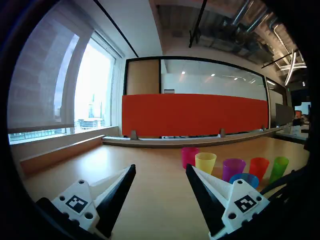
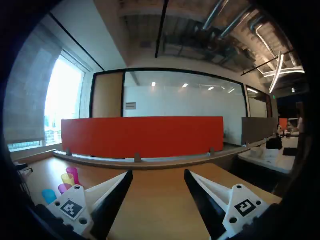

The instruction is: Pour water

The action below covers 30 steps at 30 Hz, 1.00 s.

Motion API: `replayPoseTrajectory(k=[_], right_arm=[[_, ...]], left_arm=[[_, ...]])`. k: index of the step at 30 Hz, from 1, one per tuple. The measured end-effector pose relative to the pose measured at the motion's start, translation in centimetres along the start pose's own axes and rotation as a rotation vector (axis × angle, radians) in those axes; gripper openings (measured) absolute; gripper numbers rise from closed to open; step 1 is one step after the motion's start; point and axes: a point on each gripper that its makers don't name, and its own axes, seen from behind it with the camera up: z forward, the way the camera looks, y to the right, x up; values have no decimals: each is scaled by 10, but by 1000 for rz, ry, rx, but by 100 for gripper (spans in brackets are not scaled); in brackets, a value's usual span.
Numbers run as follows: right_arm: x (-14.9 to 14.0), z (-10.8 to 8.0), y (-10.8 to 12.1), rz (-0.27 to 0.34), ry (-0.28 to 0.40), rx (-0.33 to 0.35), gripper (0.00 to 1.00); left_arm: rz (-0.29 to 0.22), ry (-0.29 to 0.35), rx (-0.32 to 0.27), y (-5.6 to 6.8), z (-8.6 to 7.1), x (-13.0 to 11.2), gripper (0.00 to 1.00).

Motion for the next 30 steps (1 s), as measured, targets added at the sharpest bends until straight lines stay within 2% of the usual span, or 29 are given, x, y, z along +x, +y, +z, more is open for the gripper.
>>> replayPoseTrajectory(k=[20,30], right_arm=[[-4,-2,-16,-38,38,44,100],[-23,5,-18,-51,38,44,100]], left_arm=[[3,-3,0,0,0,-2,93],[3,-2,0,0,0,-1,93]])
